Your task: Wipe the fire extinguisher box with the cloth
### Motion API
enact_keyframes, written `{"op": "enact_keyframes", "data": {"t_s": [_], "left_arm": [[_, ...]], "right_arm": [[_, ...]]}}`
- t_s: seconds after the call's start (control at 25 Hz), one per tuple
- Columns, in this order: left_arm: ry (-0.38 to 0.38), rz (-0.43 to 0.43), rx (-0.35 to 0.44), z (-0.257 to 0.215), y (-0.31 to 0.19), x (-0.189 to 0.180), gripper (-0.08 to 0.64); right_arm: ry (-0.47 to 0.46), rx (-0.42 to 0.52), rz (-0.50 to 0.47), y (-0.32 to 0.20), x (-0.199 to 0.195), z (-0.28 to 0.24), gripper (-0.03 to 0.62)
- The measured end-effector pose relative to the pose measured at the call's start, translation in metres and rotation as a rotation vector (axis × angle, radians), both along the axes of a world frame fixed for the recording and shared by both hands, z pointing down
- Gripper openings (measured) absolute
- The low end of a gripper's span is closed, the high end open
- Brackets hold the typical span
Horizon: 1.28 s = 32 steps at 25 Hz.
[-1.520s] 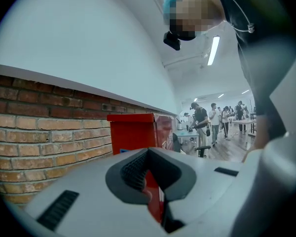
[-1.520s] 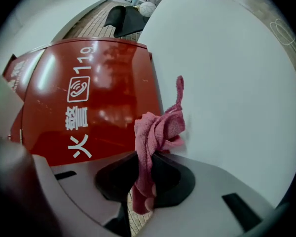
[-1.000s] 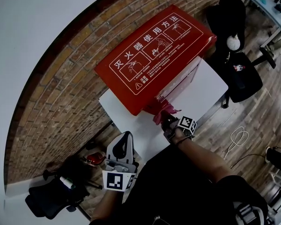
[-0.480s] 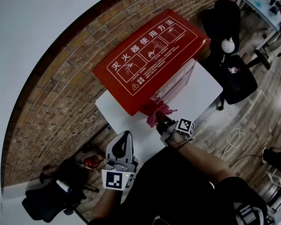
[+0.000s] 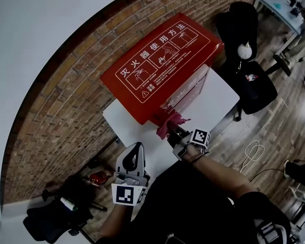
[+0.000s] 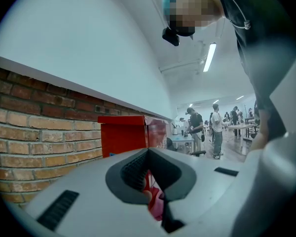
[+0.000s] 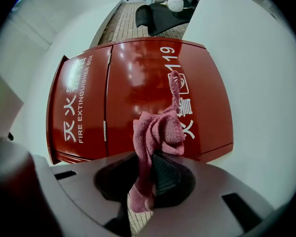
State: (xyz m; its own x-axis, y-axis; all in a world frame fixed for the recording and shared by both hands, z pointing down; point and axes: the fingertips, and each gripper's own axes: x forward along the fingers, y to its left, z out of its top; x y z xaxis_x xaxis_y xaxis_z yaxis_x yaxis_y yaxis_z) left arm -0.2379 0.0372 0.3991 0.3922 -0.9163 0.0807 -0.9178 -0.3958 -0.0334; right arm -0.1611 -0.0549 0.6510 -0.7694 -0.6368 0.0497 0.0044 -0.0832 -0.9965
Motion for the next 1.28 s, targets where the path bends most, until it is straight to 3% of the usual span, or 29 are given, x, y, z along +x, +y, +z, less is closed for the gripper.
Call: {"op": "enact_keyframes", "data": {"t_s": [1.28], "left_arm": [[0.026,0.046,0.031,-0.003,-0.002,0.012,0.034]], "right_arm": [[-0.117,0.201,0.001,-0.003,-0.002,-0.128,0.078]]}}
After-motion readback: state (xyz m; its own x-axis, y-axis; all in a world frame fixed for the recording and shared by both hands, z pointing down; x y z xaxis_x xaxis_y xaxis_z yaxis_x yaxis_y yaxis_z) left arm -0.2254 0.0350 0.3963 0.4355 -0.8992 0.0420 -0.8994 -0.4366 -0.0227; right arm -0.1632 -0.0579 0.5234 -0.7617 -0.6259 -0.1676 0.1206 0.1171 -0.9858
